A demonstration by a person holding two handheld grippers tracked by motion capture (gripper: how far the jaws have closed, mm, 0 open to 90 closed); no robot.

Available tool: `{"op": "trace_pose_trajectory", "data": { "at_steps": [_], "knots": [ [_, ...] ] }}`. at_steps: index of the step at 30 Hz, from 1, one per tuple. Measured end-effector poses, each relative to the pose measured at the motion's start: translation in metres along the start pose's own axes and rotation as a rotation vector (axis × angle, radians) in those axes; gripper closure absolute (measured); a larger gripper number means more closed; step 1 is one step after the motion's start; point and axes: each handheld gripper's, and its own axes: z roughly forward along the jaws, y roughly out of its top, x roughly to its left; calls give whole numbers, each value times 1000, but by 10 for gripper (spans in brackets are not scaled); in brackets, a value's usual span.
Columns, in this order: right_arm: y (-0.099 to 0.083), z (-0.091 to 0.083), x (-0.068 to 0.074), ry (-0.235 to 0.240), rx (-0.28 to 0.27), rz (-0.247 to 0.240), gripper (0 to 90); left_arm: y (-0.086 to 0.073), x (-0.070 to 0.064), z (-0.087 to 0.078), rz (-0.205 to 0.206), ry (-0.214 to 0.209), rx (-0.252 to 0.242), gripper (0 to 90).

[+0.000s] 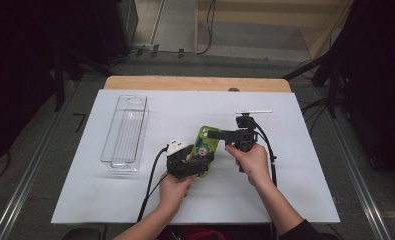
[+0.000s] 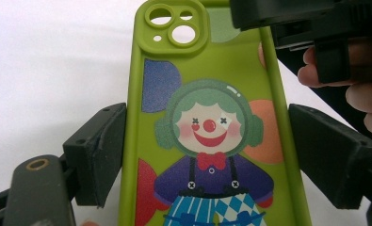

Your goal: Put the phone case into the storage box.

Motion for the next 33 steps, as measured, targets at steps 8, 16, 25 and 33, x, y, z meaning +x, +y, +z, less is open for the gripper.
{"op": "trace_pose_trajectory", "data": {
  "at_steps": [8, 16, 25, 33],
  "knots": [
    [1, 0, -1, 9, 1, 44, 597, 0, 0, -1, -3, -2, -6, 166],
    [2, -2, -3, 17, 0, 73, 692, -1, 0, 0, -12, -12, -5, 166],
    [2, -4, 0, 27, -12, 72, 715, 0, 0, -1, -17, -28, -7, 164],
    [3, -9, 6, 34, -6, 53, 738, 1, -3, -1, -4, -35, -1, 162]
  ]
}}
